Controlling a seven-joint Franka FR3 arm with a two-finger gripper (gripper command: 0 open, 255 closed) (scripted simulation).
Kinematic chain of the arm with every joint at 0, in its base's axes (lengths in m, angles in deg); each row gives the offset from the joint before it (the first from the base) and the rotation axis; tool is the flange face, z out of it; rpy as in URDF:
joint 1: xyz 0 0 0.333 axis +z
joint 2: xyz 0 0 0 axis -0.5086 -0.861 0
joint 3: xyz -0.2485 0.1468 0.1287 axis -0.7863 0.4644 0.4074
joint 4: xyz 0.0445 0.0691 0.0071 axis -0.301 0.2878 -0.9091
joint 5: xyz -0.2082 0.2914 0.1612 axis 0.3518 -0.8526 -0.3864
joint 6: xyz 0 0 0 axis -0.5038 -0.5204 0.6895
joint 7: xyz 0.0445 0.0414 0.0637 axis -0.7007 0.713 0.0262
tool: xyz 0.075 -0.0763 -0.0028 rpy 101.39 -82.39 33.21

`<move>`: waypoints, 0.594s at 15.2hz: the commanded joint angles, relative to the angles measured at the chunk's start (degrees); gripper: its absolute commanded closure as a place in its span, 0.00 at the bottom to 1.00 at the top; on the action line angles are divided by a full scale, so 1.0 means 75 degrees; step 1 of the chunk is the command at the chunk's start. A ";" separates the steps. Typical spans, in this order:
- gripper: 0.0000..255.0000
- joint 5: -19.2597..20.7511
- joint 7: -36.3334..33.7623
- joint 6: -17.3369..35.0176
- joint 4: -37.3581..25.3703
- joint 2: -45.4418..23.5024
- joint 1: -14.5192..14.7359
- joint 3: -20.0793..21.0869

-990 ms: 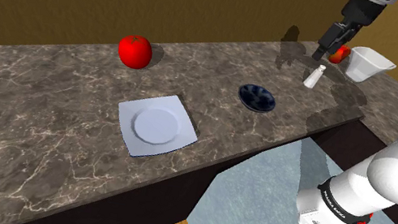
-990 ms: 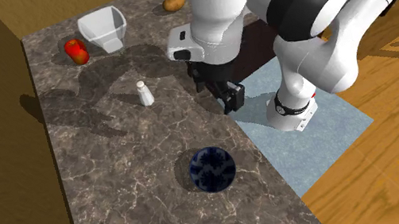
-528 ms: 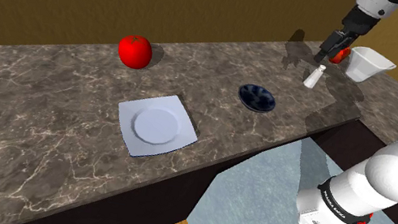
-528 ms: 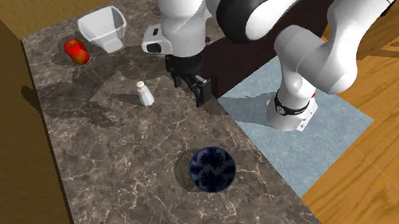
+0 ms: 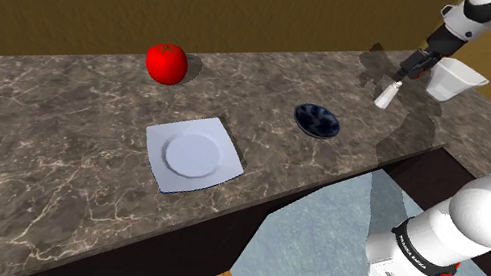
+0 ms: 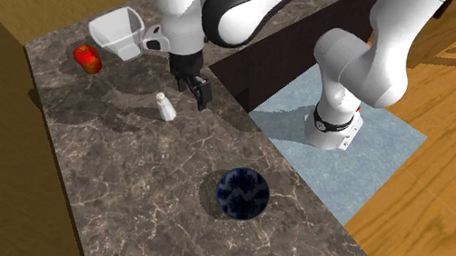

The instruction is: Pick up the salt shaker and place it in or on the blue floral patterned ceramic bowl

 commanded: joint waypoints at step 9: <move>0.00 -0.2220 0.2763 0.1209 -0.1322 -0.2748 0.0522 -0.2109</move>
